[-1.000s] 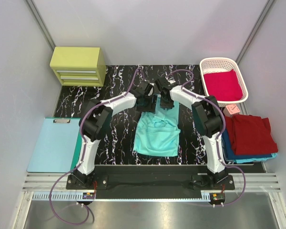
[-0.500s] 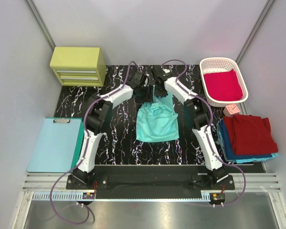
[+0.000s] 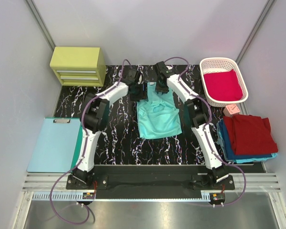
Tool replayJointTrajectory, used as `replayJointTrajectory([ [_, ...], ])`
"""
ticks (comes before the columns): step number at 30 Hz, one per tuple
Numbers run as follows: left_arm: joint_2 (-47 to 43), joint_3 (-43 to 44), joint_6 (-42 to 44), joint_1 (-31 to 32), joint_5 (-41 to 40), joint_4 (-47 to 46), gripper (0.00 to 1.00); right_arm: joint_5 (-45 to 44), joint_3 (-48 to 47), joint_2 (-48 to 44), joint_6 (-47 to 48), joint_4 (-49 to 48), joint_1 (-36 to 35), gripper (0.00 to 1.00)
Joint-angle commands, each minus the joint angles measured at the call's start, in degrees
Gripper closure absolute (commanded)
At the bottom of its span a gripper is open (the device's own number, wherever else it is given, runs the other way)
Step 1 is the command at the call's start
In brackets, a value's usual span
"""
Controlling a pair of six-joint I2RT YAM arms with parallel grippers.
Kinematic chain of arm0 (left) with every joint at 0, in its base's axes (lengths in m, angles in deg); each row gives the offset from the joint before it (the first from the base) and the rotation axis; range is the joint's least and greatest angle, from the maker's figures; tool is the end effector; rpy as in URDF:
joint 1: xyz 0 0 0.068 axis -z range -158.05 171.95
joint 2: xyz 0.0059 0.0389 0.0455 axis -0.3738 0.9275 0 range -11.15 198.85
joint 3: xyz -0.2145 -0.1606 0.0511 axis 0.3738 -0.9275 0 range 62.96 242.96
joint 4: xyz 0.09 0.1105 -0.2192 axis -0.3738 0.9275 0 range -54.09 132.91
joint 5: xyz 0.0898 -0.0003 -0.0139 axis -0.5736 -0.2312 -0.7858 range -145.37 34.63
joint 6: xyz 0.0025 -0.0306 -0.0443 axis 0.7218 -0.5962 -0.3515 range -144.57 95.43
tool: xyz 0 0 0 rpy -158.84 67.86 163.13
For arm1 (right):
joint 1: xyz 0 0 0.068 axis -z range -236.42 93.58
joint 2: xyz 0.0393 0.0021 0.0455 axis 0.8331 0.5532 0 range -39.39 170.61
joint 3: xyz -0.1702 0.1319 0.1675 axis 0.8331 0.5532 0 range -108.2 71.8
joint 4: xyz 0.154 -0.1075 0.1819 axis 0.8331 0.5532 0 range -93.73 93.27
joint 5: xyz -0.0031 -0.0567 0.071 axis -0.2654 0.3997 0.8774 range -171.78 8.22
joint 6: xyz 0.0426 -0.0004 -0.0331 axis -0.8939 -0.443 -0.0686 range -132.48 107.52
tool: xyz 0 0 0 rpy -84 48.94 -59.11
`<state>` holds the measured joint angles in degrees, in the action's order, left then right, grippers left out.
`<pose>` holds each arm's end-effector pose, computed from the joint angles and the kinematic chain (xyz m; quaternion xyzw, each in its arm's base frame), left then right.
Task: Fold and stack the t-shirts
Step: Grab one side of the 2/3 rectangular tshirt with both arms
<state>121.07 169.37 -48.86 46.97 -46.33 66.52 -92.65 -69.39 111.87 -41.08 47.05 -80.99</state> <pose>0.4548 -0.2184 0.1654 0.0288 0.9542 -0.1886 0.2302 0.5086 0.2252 0.1614 0.0576 0.9621 0.0301 0.2650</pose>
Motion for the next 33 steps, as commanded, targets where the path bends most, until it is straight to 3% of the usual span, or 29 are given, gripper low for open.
replayJointTrajectory([
  [1,1.6,1.7,0.2,-1.5,0.4,3.2,0.36,0.0,2.3,0.9,0.9,4.5,2.0,0.61],
  [11,-2.3,-1.6,0.5,-1.5,-3.1,3.2,0.37,3.9,2.0,0.2,1.6,4.3,3.7,0.6],
  [15,-10.9,-5.0,0.6,0.8,-8.1,3.1,0.34,4.8,1.1,-3.9,2.3,2.8,3.7,0.6],
  [22,-30.0,-14.8,0.4,4.2,-12.7,1.3,0.27,-2.0,3.0,-20.7,3.0,3.7,3.6,0.56],
  [25,-36.2,-21.0,0.8,7.1,-12.4,0.5,0.27,-3.3,10.1,-28.0,3.1,3.3,3.0,0.55],
  [33,-45.8,-37.8,0.8,17.2,-9.9,2.2,0.31,-5.0,46.5,-50.9,0.8,-2.0,-2.6,0.55],
])
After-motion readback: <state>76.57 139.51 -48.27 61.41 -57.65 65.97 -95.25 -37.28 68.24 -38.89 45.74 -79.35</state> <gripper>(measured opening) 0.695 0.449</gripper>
